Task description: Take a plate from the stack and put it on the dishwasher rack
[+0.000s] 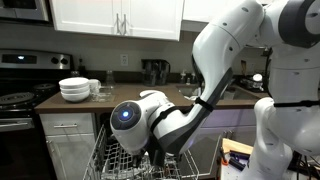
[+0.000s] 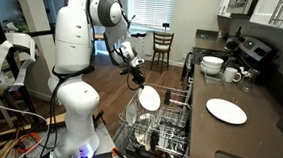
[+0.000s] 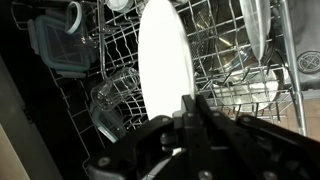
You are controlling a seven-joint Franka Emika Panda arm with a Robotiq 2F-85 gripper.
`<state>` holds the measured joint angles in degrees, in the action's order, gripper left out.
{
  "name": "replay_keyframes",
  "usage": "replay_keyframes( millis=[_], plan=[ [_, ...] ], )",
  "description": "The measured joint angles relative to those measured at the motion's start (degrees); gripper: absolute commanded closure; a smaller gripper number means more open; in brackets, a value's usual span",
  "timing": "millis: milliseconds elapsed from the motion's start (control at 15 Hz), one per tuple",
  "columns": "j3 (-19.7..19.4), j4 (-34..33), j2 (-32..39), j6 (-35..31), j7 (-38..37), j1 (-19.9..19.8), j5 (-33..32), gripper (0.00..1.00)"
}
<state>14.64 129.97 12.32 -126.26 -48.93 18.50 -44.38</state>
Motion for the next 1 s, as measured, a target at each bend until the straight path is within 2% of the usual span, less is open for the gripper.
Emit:
replay_keyframes(
  millis=[267,467,800,1000],
  plan=[
    [-0.1,0.3,0.2,-0.3,0.0,0.0,0.5,0.98],
    [-0.2,3.2,-2.1,-3.2,0.7,-0.4,4.1,0.98],
    [-0.7,11.5,-11.8,-6.6,6.1,-0.6,11.3,0.98],
    [-0.8,16.2,-18.2,-6.7,13.9,-0.7,15.3,0.98]
  ],
)
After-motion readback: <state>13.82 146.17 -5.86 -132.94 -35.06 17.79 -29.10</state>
